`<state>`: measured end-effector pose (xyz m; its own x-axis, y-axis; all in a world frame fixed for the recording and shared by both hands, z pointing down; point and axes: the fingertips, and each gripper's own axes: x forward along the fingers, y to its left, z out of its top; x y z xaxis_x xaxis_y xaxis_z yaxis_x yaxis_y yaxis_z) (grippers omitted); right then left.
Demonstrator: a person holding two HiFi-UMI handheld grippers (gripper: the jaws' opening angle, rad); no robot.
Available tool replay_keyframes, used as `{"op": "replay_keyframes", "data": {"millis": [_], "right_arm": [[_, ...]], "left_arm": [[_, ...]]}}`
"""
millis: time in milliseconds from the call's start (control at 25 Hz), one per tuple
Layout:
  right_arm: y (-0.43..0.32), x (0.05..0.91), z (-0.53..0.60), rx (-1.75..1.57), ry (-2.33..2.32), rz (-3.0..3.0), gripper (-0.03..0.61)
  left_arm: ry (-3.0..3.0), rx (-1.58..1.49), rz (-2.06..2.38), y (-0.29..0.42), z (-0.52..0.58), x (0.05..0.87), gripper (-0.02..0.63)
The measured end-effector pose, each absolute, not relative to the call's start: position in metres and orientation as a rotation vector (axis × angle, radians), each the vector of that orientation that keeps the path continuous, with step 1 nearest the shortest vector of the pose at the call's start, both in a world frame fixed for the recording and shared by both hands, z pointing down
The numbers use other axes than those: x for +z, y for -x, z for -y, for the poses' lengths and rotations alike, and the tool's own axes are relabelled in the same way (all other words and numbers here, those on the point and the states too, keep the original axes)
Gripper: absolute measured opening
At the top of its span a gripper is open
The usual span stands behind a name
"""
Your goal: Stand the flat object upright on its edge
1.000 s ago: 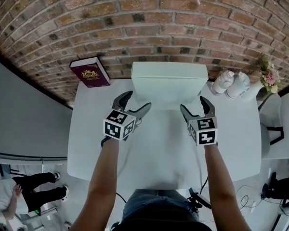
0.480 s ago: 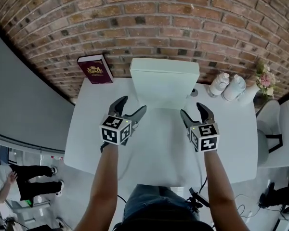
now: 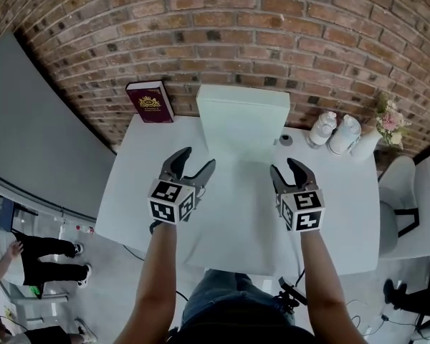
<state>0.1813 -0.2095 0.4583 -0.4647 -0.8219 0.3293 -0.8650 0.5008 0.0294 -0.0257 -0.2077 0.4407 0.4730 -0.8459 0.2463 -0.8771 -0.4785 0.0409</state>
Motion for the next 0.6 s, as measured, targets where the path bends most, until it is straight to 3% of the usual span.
{"op": "replay_keyframes", "data": {"millis": [600], "right_arm": [[-0.180,0.401,0.157,0.018,-1.605,2.439,0.018]], "left_arm": [[-2.653,0.204,1.611,0.023,0.159,0.391,0.093]]}}
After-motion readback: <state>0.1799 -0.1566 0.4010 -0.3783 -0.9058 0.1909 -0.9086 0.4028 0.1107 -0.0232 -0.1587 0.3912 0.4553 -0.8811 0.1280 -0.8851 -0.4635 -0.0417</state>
